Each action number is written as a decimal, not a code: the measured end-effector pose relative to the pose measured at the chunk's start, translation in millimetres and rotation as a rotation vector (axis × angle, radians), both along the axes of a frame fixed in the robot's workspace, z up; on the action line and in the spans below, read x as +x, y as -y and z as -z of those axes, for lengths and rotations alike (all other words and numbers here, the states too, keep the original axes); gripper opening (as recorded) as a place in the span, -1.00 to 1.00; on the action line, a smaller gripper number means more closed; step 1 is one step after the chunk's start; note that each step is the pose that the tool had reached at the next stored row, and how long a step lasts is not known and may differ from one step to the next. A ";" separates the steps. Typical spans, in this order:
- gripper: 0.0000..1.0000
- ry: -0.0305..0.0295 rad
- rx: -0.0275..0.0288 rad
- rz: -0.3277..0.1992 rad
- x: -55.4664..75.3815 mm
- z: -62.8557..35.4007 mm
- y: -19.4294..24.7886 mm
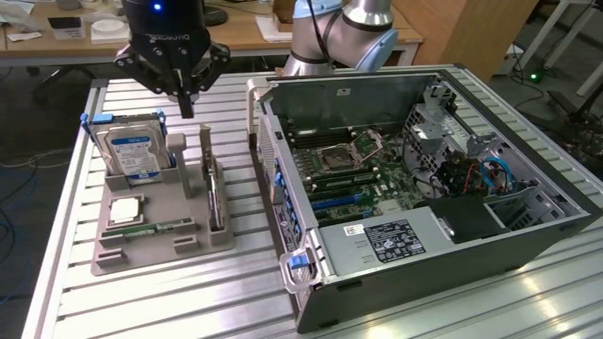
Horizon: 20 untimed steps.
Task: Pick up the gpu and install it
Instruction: 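Reach for the gpu, then pick up the gpu and move the gpu toward the slot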
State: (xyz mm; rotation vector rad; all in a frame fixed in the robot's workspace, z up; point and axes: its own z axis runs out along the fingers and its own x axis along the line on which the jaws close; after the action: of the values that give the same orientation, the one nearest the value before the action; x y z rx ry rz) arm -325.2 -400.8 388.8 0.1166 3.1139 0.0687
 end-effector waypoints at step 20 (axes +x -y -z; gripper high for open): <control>-0.54 0.0002 0.0000 0.000 2.3 0.0 0.0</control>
State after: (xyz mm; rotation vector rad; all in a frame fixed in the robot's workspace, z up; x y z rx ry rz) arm -322.9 -400.8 388.8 0.1166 3.1137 0.0687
